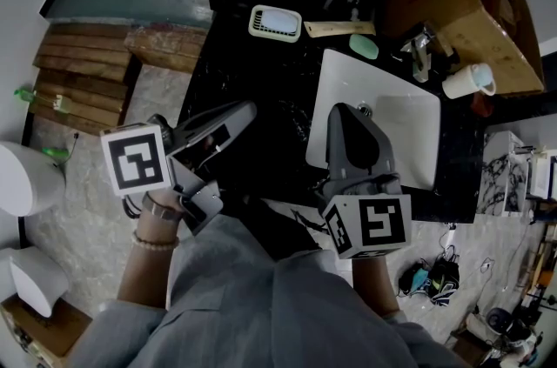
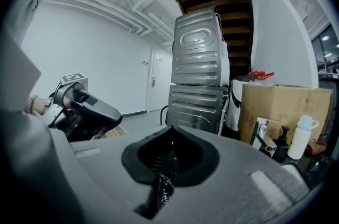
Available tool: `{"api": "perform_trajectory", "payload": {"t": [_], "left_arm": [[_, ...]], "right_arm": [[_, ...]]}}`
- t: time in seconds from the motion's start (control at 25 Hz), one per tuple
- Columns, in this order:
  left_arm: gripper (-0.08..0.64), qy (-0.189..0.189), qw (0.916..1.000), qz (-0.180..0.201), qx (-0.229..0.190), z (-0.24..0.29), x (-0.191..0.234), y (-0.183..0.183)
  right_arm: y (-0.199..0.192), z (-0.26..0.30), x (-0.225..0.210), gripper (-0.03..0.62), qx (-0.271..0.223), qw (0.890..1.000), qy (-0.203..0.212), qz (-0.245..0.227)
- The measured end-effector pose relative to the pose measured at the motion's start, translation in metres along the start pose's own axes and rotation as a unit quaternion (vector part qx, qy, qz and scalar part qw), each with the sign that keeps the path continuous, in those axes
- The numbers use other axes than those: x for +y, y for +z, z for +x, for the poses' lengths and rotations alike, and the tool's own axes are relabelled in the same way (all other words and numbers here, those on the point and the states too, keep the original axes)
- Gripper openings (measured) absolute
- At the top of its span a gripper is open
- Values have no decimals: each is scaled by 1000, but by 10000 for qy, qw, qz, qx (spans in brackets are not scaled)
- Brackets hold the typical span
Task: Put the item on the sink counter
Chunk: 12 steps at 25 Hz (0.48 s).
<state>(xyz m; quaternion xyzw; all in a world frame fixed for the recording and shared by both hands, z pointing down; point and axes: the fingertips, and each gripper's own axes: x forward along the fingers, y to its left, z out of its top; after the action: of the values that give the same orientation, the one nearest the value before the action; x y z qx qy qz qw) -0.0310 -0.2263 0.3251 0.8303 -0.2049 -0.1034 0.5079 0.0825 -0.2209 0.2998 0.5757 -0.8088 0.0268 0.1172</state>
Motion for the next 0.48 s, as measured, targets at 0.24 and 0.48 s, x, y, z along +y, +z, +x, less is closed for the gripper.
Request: {"api": "perform_trajectory", "payload": {"t": [0.24,0.48], "left_arm": [[5,10,10000,15,-2,0,0,0],[5,23,10000,3,-9,0,1,1]], "right_arm": [[-1,-1,1,-3,0,10000,3,1],[-1,-1,-1,-3,6,10000,-7,1]]}}
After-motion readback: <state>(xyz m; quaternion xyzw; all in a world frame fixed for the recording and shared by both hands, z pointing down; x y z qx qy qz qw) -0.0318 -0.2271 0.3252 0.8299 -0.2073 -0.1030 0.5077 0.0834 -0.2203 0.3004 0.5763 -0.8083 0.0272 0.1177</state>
